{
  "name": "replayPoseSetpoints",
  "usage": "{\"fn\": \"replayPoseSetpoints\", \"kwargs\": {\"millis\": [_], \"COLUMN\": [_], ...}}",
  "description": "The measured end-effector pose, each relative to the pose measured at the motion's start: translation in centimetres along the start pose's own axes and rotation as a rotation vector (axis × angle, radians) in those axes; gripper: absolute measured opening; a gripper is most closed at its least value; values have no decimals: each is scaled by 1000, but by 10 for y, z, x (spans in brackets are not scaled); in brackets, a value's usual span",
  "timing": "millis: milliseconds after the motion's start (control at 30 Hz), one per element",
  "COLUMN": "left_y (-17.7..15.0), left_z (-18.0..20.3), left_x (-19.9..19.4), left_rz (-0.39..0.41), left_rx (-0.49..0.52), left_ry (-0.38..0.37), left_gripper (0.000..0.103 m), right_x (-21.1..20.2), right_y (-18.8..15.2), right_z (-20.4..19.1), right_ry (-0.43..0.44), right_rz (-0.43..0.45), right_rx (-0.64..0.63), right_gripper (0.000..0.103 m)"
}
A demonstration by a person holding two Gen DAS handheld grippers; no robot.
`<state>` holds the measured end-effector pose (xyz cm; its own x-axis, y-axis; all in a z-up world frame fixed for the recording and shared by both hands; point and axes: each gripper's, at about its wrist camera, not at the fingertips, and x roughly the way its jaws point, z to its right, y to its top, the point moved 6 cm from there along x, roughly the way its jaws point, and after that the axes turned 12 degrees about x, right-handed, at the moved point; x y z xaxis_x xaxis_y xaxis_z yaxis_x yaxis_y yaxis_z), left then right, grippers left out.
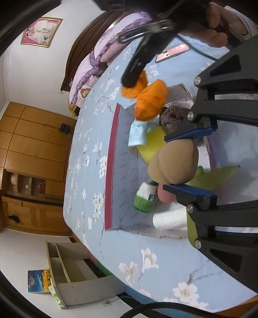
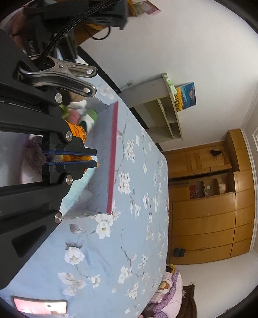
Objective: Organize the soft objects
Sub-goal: 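Carry the beige sponge and the orange cloth over the pink box with both tools, then open the left tool to drop the beige sponge into the box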
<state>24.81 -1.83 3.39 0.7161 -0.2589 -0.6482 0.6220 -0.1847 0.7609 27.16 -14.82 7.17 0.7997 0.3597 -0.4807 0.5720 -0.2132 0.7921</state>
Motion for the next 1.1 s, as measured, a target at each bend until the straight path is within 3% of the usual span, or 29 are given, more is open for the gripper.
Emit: {"fn": "replayPoseSetpoints", "kwargs": {"millis": [367,733,833,967,1100], "left_y": [-9,-24,-24,-18,-15], "left_z": [18,19,24,35,40], "left_x": [45,70,70,64,60], "left_rz": [-43,-71,-67,-17,-9], "left_rx": [41,69,99,141,151], "left_ry": [-8,11,24,63,72], "left_gripper": [43,43,48,57,58], "right_x": [40,82,84,80,75], "right_y": [13,-7,-10,-10,-10], "right_z": [30,48,53,57,58], "right_ry": [-78,-151,-149,-152,-159], "right_rz": [24,-14,-14,-7,1], "right_rx": [40,-2,8,16,-1], "right_gripper": [5,5,5,19,24]}}
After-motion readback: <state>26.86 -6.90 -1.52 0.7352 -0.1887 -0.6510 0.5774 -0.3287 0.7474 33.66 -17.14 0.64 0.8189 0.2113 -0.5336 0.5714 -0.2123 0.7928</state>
